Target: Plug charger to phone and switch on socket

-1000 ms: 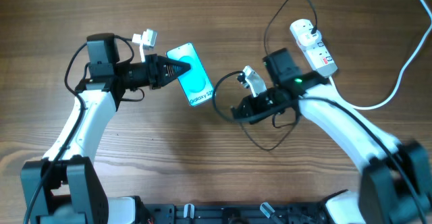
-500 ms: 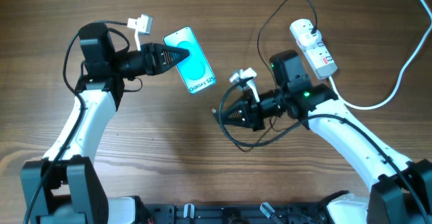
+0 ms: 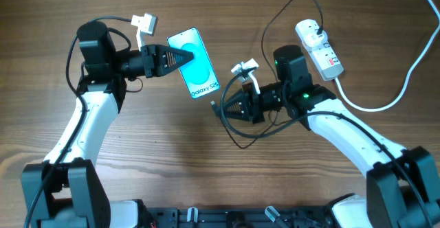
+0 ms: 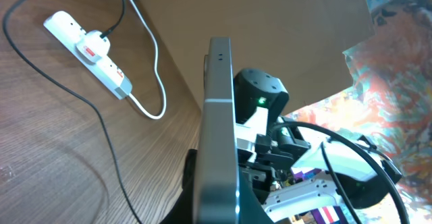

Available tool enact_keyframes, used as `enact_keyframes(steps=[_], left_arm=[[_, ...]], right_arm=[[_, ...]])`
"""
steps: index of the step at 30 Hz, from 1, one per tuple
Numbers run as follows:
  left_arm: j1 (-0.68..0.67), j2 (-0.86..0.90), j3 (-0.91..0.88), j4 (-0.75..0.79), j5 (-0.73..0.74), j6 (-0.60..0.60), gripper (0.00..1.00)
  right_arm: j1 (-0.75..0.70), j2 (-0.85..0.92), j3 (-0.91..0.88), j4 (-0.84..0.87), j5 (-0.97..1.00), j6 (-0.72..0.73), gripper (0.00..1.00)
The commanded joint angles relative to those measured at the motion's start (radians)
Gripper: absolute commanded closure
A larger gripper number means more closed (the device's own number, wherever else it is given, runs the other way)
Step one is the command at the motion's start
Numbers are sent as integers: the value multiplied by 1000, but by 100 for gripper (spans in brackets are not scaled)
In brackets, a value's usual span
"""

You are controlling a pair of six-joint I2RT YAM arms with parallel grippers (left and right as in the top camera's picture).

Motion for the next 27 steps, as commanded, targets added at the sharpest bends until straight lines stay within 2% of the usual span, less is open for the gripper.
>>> enact_keyframes(steps=[1,7,13,27], left_arm=[[3,-3,12,8,48,-5,96],[3,-3,12,8,48,-5,96],[3,-3,12,8,48,-5,96],[2,-3,12,7,44,-5,96]], right_arm=[[-4,25,-8,60,-70,93,96],[-4,25,-8,85,-51,121,96],[-3,25,-8,163,-25,212,96],[-3,28,-8,175,5,254,96]])
